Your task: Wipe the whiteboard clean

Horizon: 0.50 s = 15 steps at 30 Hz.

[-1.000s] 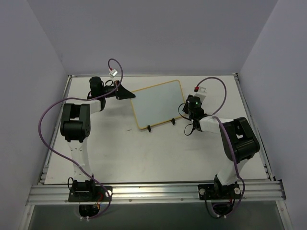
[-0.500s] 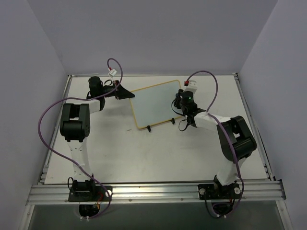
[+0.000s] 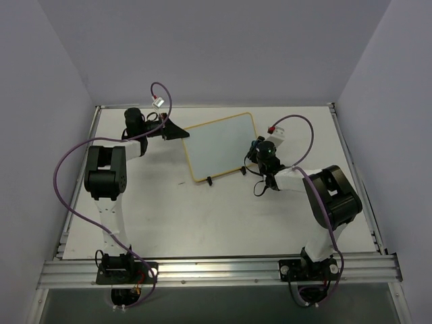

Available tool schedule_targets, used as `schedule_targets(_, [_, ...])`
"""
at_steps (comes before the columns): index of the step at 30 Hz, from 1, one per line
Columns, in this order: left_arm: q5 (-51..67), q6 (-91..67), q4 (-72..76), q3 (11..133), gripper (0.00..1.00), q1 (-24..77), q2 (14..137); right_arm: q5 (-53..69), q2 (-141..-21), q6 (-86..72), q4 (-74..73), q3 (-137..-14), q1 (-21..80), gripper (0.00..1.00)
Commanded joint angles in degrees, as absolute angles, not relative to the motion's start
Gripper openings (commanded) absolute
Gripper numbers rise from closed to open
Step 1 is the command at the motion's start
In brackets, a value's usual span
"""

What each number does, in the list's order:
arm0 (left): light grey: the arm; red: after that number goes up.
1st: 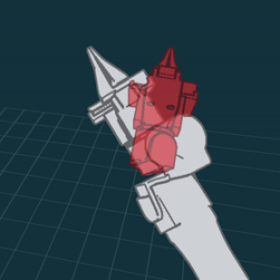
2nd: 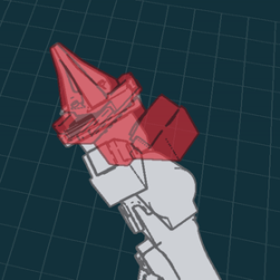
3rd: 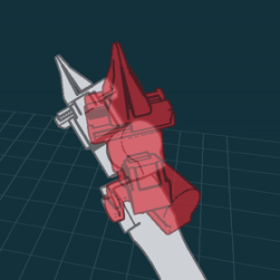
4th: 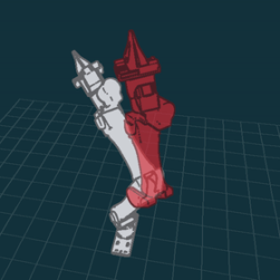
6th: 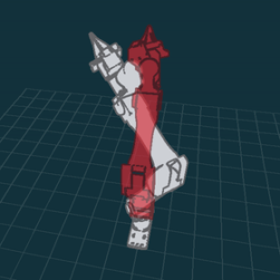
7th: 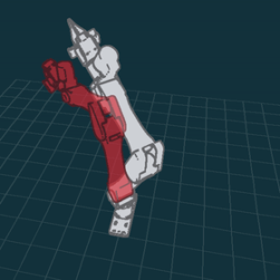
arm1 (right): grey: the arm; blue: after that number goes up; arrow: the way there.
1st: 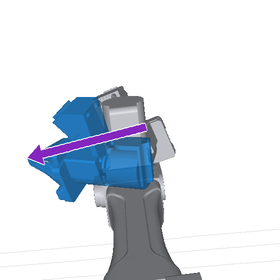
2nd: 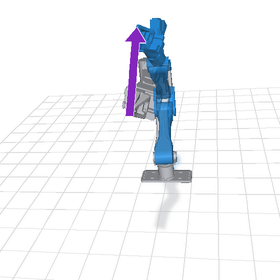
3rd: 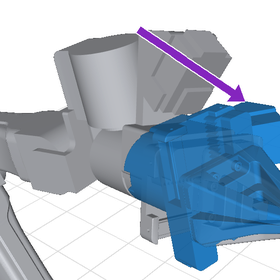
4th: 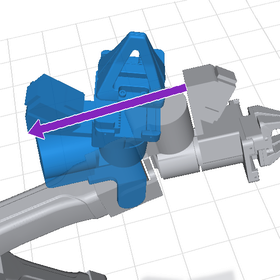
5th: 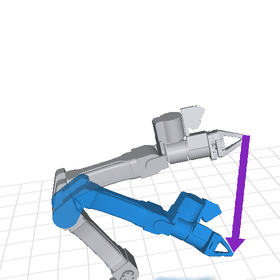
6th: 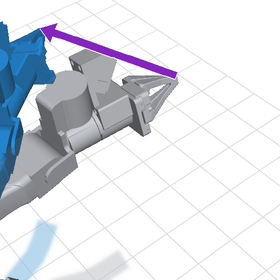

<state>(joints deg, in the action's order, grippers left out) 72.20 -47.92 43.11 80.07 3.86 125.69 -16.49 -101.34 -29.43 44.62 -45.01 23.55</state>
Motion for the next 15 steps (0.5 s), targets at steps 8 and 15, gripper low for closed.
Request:
schedule_targets(8, [75.1, -45.5, 48.8, 79.9, 0.02, 3.8, 124.7, -13.6, -102.8, -34.7, 34.8, -43.7, 22.2, 0.00])
schedule_targets(15, [75.1, -46.1, 49.7, 79.8, 0.02, 3.8, 124.7, -10.4, -102.4, -31.8, 27.1, -54.9, 21.7, 0.00])
